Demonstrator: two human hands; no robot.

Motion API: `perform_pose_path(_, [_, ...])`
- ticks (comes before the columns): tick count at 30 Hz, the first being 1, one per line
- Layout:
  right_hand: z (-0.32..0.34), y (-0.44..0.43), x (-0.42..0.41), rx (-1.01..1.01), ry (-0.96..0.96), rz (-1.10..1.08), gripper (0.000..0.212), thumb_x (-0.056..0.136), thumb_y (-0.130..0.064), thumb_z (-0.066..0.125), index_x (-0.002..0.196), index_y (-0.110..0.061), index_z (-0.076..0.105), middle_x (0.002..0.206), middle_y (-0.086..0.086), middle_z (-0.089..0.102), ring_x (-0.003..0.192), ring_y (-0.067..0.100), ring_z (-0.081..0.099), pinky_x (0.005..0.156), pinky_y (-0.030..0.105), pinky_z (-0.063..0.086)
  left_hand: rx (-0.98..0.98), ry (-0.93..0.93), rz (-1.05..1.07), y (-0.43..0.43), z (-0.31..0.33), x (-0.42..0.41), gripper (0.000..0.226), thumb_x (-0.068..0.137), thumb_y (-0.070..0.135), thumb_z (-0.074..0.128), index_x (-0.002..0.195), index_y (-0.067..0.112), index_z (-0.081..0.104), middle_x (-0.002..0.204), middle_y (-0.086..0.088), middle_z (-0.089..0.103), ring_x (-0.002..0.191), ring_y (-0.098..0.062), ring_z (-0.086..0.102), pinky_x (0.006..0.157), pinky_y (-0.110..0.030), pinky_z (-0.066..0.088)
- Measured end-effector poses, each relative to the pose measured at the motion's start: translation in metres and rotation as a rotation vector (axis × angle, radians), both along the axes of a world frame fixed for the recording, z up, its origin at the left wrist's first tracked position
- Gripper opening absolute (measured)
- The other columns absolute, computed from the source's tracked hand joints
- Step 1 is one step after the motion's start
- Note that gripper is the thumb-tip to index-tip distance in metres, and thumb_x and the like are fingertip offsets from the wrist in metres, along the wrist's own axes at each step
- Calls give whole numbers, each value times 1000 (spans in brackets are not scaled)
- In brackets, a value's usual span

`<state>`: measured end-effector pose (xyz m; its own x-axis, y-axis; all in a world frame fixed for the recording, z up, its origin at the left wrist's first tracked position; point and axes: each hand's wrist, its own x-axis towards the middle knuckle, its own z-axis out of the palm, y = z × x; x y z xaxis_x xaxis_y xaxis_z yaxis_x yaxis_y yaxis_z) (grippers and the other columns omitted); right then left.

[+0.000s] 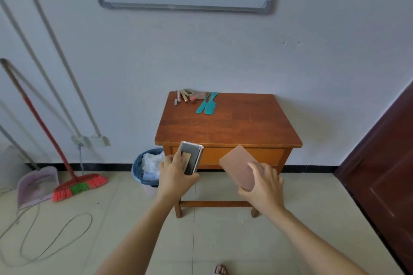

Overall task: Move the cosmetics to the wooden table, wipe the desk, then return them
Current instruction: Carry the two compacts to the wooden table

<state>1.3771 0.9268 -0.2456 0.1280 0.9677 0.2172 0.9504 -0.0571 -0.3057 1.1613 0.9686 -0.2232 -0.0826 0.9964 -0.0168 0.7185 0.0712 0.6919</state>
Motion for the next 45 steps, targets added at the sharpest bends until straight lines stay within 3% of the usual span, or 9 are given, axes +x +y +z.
perform_pose_path(13, [-22, 134, 112, -95, 129, -161, 72, 72, -52, 65, 132, -25, 35, 125, 3, 42, 114, 20, 38, 93, 34, 33, -122, 94, -128, 142, -38, 117, 78, 75, 32, 65, 141, 21, 24, 125, -4, 41, 113, -18, 37, 96, -31, 41])
perform_pose_path(22, [-28, 187, 137, -173, 125, -175, 75, 73, -60, 58, 135, -30, 28, 130, -2, 37, 116, 14, 35, 97, 29, 33, -195, 102, -93, 242, -45, 152, 80, 75, 34, 67, 140, 27, 20, 132, -4, 38, 122, -20, 34, 99, -35, 43])
perform_pose_path(31, [-17, 285, 153, -139, 124, -207, 73, 72, -58, 61, 134, -30, 32, 134, -1, 38, 119, 16, 36, 101, 32, 32, -264, 100, -32, 375, -58, 181, 76, 74, 34, 69, 137, 24, 27, 134, -9, 38, 124, -26, 36, 100, -39, 43])
perform_pose_path(37, [-25, 353, 169, -137, 65, -239, 74, 57, -46, 79, 121, -20, 52, 115, 11, 55, 102, 28, 51, 87, 44, 43, -243, 149, -25, 445, -68, 199, 70, 77, 34, 65, 134, 21, 27, 132, -11, 39, 122, -27, 36, 100, -37, 36])
perform_pose_path(45, [-34, 381, 192, -179, 85, -270, 76, 58, -45, 79, 124, -20, 50, 120, 12, 52, 109, 29, 48, 92, 47, 42, -216, 307, -22, 495, -84, 221, 68, 78, 39, 60, 134, 18, 27, 130, -14, 38, 121, -30, 35, 103, -40, 35])
